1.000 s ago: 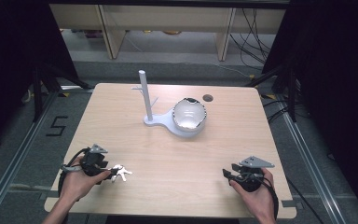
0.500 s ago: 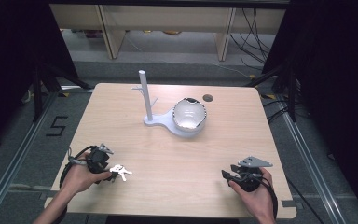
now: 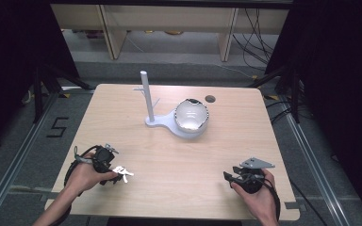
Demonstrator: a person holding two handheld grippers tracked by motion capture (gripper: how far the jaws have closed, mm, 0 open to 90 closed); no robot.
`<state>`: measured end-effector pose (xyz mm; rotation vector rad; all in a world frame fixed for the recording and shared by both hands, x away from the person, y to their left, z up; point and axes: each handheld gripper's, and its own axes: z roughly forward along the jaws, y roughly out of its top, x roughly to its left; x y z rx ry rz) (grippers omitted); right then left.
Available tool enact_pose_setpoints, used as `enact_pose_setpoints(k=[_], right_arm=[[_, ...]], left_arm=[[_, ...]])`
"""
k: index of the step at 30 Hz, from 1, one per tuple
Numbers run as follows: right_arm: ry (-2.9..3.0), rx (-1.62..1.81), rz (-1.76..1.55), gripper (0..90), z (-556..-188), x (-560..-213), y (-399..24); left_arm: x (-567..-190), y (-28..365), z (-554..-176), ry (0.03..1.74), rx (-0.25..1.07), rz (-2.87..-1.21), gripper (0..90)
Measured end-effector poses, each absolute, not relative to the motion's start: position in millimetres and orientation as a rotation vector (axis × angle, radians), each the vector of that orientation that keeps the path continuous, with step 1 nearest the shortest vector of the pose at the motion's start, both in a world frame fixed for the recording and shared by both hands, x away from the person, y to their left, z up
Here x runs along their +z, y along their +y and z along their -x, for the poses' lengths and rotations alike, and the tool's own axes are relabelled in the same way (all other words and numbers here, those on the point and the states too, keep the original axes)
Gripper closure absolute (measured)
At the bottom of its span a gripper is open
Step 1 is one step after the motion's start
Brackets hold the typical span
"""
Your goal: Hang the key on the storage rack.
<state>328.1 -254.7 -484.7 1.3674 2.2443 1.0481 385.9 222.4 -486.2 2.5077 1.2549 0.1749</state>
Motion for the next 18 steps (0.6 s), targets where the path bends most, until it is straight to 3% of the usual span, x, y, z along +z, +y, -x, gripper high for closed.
enact_pose_setpoints(k=[6, 9, 15, 18], right_arm=[[2.244, 1.037, -1.358, 53.2, -328.3, -485.6, -254.2], [2.246, 1.040, -1.360, 53.2, -328.5, -485.6, -253.8], [2.248, 1.044, -1.371, 53.1, -327.2, -485.3, -251.8], [2.258, 1.050, -1.347, 53.0, -328.2, -485.8, -252.1]], left_arm=[[-489.7, 225.6, -390.8, 1.239, 0.170, -2.554, 29.7], [-489.1, 227.7, -392.2, 1.225, 0.171, -2.560, 36.4], [-485.6, 225.1, -386.4, 1.199, 0.182, -2.568, 72.6], [-485.1, 223.5, -382.5, 1.229, 0.182, -2.555, 79.7]])
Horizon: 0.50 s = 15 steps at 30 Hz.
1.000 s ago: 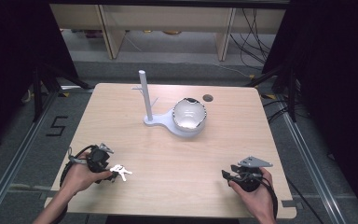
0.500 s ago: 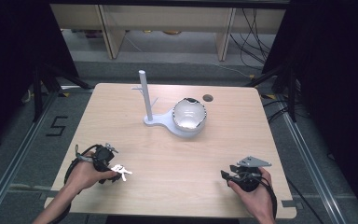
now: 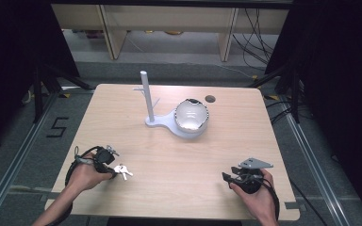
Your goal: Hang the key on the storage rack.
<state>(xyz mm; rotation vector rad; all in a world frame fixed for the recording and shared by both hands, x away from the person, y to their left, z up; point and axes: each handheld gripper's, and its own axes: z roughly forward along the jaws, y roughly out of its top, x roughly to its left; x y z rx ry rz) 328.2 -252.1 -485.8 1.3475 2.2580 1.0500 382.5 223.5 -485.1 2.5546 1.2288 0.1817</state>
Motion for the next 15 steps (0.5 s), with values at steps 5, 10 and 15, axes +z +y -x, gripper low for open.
enact_pose_setpoints(k=[5, 10, 15], right_arm=[[2.247, 1.046, -1.384, 52.9, -326.2, -485.1, -251.1], [2.251, 1.040, -1.284, 52.5, -330.3, -487.1, -255.1], [2.245, 1.039, -1.337, 51.9, -329.3, -485.7, -252.4]], left_arm=[[-484.5, 225.1, -381.5, 1.229, 0.187, -2.557, 80.1], [-485.8, 228.7, -376.1, 1.230, 0.220, -2.502, 80.2], [-476.6, 228.6, -371.9, 1.214, 0.307, -2.438, 80.3]])
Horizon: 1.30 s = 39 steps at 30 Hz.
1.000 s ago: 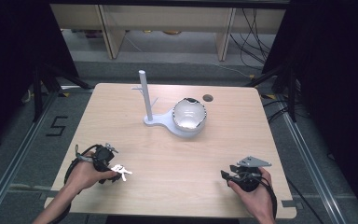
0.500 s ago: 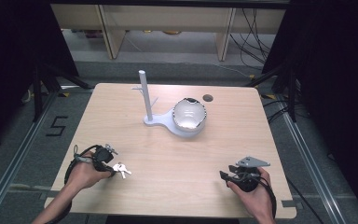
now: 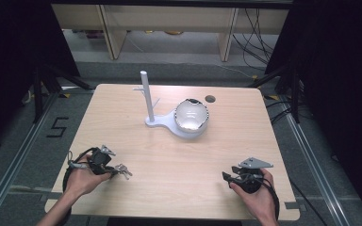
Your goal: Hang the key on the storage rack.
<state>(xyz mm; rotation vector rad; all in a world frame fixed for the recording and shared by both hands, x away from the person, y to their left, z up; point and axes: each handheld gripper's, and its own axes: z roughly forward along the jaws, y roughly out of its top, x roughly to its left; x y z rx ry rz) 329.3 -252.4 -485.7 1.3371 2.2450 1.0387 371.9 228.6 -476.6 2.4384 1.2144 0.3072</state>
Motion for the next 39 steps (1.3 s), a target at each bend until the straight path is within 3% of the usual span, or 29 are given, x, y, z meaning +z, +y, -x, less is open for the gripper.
enact_pose_setpoints(k=[6, 7, 19, 39], right_arm=[[2.246, 1.041, -1.335, 51.8, -329.2, -485.8, -252.4], [2.247, 1.038, -1.332, 51.8, -329.2, -485.7, -252.9], [2.242, 1.035, -1.288, 51.8, -330.4, -486.9, -255.2], [2.229, 1.037, -1.334, 52.2, -327.8, -485.3, -254.2]], left_arm=[[-454.4, 226.4, -371.8, 1.155, 0.384, -2.431, 80.5], [-450.9, 225.1, -371.7, 1.155, 0.391, -2.420, 89.5], [-411.4, 220.5, -377.5, 1.080, 0.559, -2.291, 89.7], [-372.7, 215.9, -400.8, 1.041, 0.681, -2.116, 89.7]])
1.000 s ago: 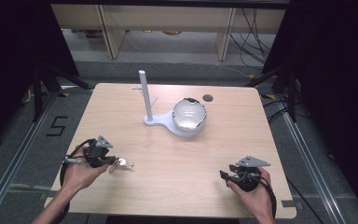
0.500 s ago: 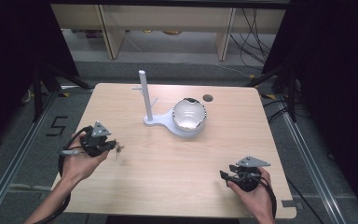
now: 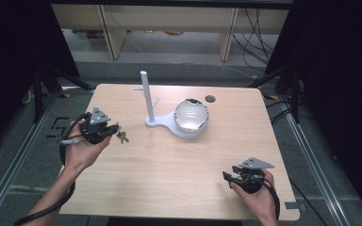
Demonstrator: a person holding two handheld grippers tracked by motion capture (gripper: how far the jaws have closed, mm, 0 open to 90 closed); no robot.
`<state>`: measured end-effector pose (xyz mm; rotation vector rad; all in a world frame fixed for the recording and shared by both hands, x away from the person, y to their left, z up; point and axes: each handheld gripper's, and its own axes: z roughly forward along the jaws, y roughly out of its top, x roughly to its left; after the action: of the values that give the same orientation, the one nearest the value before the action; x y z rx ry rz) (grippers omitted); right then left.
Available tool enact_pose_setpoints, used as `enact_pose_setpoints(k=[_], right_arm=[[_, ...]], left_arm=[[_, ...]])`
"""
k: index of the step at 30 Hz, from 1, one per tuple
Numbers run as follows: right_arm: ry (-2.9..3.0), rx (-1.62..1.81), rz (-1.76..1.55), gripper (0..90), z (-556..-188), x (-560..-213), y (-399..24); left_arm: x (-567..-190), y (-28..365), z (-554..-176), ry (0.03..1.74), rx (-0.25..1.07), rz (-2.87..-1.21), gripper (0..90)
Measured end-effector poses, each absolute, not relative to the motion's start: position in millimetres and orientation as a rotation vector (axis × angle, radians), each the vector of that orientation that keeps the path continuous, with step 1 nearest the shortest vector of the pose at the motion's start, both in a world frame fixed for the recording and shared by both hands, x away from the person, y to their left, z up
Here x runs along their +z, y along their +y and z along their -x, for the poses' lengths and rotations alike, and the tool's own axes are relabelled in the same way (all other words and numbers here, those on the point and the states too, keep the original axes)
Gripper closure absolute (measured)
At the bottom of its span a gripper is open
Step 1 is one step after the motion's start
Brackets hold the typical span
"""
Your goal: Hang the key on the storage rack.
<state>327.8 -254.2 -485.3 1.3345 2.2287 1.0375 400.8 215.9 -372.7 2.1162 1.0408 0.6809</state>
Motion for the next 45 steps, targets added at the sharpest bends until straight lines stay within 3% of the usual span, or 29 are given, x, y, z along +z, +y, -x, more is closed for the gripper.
enact_pose_setpoints(k=[19, 45], right_arm=[[2.220, 1.059, -1.350, 52.4, -327.9, -486.1, -252.4], [2.199, 1.073, -1.330, 52.6, -327.9, -486.6, -254.5]], left_arm=[[-367.5, 215.1, -410.5, 1.039, 0.711, -1.945, 89.7], [-355.7, 208.9, -424.7, 1.014, 0.768, -1.831, 89.7]])
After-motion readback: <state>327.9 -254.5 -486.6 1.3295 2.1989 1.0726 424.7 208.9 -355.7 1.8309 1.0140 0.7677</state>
